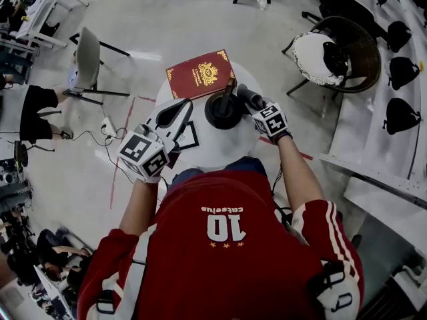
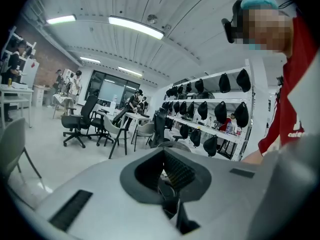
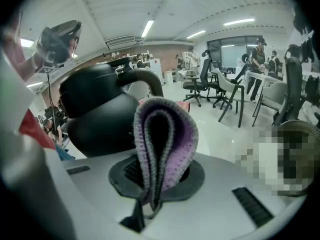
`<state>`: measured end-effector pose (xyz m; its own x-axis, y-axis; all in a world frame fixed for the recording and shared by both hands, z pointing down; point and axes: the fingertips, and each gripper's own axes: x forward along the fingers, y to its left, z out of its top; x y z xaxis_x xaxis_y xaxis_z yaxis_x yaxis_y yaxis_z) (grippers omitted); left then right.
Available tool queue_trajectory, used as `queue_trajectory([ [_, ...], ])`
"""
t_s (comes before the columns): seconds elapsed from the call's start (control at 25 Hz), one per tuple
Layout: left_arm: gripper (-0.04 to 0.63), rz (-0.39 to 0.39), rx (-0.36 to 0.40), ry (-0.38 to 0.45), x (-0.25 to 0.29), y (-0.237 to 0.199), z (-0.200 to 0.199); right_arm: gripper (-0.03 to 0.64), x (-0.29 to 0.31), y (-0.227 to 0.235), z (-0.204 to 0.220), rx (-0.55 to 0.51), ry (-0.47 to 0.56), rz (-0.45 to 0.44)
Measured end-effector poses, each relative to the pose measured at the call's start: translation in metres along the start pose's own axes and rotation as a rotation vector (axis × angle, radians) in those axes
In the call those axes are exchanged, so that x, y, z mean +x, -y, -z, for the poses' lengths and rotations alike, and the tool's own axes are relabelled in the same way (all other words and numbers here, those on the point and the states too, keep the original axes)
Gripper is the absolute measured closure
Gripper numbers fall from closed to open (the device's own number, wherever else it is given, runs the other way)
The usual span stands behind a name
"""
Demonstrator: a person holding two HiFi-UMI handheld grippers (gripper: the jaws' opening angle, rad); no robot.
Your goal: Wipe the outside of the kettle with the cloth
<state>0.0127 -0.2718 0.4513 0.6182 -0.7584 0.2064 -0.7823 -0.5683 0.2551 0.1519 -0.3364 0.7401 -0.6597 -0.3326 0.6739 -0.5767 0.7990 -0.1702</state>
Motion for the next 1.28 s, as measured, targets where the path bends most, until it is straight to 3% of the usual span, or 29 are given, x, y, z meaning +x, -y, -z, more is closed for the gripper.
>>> queue_trajectory([
  [0.32, 0.589, -0.062, 0.002, -0.013, -0.016, -0.006, 0.006, 0.574, 0.025, -0.003, 0.011, -0.033, -0.019, -0.039],
  [0.6, 0.589, -0.067, 0.001, -0.019, -0.027, 0.001, 0.008, 0.574, 0.024, -0.008, 0.025, 0.013, -0.037, -0.040],
  [1.0, 0.589, -0.026, -0.002, 0.000, -0.044, 0.007, 0.006, 0.574, 0.009, -0.024, 0.046, 0.031, -0.090, -0.007],
  [1.28, 0.589, 0.019, -0.003, 0.002, -0.055, 0.010, 0.006, 0.574, -0.003, -0.043, 0.061, 0.105, -0.106, 0.028],
])
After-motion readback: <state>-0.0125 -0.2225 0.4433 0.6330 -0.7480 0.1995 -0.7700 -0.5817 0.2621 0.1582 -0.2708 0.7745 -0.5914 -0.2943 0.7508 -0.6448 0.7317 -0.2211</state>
